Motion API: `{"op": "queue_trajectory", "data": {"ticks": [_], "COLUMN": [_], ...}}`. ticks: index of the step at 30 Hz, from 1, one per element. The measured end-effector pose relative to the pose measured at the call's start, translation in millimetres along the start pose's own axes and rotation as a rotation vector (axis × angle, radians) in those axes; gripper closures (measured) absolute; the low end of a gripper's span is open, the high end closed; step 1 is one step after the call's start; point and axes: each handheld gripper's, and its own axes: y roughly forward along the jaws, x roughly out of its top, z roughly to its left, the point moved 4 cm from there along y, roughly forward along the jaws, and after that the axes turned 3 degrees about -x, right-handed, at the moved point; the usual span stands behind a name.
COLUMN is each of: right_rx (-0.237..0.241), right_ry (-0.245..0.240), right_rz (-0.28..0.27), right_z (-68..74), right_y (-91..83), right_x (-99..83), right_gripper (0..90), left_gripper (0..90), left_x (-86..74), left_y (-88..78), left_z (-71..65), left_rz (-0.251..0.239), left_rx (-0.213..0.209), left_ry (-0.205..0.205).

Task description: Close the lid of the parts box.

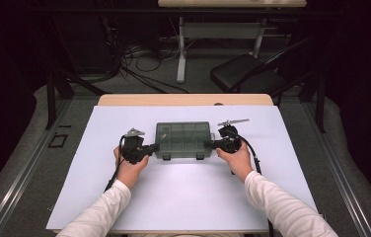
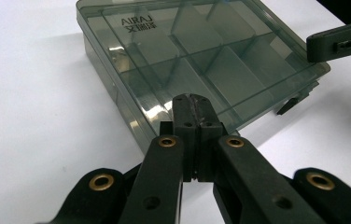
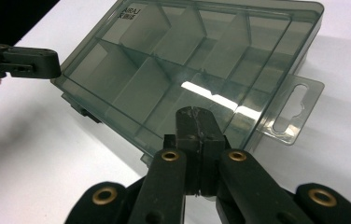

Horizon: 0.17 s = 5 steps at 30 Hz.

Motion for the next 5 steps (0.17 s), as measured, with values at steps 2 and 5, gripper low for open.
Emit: {"op": "queue_trajectory", "data": {"ticks": [2,5], "right_rx": [-0.017,-0.03], "right_ry": [-0.034,-0.059], "right_rz": [-0.014,-0.037], "right_z": [2.5,8.4], "right_y": [-2.4,-9.8], "right_x": [0.1,-0.1], "right_gripper": [86.8,77.7], "left_gripper": [88.2,76.4], "left_x": [0.0,0.8], "left_y": [-4.1,-14.8], "left_z": [-1.3,-3.9], "left_rz": [-0.009,-0.007], "left_rx": [0.014,0.041], "left_ry": [0.012,0.046]}}
